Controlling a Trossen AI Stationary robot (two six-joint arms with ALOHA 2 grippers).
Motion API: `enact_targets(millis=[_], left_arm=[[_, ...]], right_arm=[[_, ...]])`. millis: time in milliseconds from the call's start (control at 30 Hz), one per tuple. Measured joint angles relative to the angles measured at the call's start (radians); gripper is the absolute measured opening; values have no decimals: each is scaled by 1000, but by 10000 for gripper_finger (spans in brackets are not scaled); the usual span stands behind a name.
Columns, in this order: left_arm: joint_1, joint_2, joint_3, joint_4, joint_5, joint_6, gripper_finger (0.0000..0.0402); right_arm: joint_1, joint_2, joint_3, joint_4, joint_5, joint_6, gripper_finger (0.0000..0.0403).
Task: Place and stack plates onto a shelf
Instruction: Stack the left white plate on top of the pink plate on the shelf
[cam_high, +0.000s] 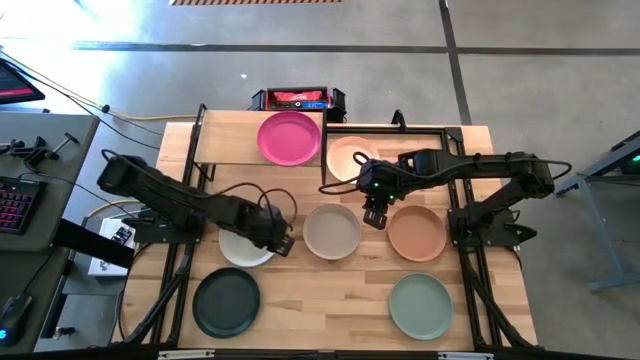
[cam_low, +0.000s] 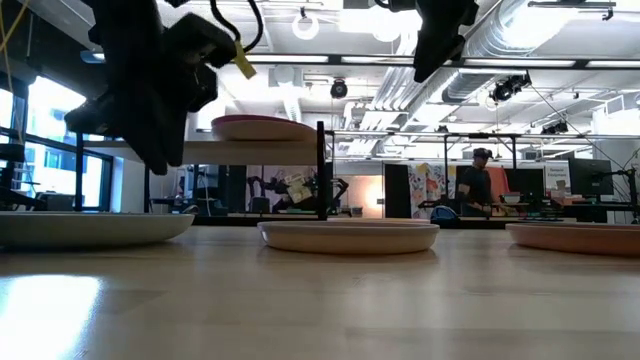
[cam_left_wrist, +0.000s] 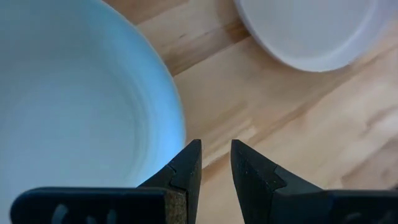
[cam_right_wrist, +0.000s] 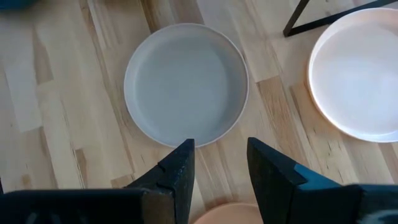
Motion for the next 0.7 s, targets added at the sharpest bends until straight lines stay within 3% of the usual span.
enact_targets(millis=[700], left_arm=[[-32,94,0,-8,-13,-46,74]], right_arm=[[0,0,0,4,0,-1,126]])
